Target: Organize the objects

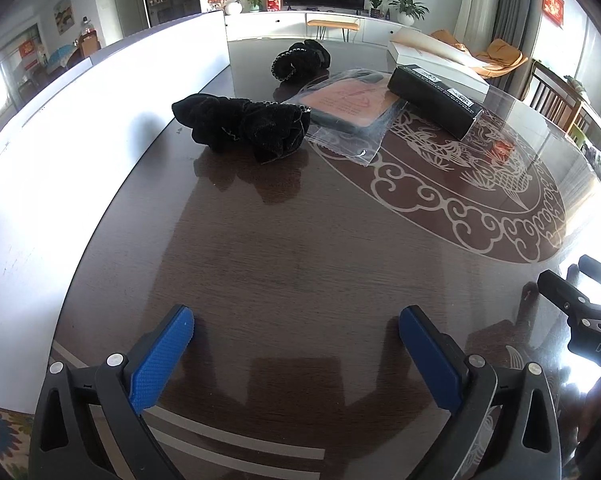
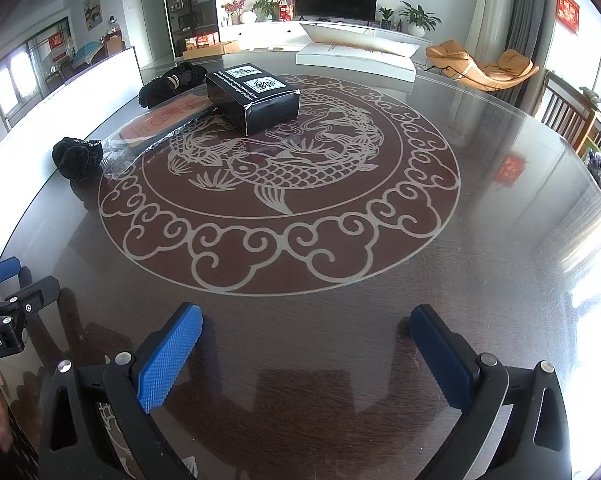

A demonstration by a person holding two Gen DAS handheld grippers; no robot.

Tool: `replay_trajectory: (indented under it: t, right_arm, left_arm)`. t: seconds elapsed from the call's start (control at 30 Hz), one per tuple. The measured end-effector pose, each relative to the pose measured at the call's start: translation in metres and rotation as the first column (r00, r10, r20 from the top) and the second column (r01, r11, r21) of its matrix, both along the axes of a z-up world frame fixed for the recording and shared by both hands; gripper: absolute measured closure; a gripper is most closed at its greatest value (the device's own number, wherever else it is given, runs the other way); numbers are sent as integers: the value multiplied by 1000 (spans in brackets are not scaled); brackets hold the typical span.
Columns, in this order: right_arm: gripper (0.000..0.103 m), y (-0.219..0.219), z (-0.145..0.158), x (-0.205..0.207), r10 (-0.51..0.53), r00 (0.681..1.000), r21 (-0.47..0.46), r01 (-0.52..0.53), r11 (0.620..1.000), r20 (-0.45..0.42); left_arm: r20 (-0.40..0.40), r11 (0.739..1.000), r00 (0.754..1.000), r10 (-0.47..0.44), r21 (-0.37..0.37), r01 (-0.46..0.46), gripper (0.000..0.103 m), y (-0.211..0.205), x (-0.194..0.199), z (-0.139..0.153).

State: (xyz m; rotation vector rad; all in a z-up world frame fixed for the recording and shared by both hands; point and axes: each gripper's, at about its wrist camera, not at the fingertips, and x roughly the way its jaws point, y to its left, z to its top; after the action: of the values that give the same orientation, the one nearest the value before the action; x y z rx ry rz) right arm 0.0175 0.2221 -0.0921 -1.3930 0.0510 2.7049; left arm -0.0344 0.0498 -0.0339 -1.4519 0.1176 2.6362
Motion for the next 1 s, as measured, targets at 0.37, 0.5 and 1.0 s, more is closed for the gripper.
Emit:
replay_trajectory:
  t: [0.37,0.5,1.0]
  right_arm:
    - [0,0,0,0,0,1000,0,0,1000,0]
    - [0,0,0,0,0,1000,0,0,1000,0]
    - [0,0,0,0,1,1000,1,-1,1000,0]
  left_arm:
    - [4,994,994,108,4,-108,0,-19,-7,1]
    - [-2,991,991,131,4,-131,0,-22,-8,0]
    - [-22,990,990,142,7,-142,0,-23,-8,0]
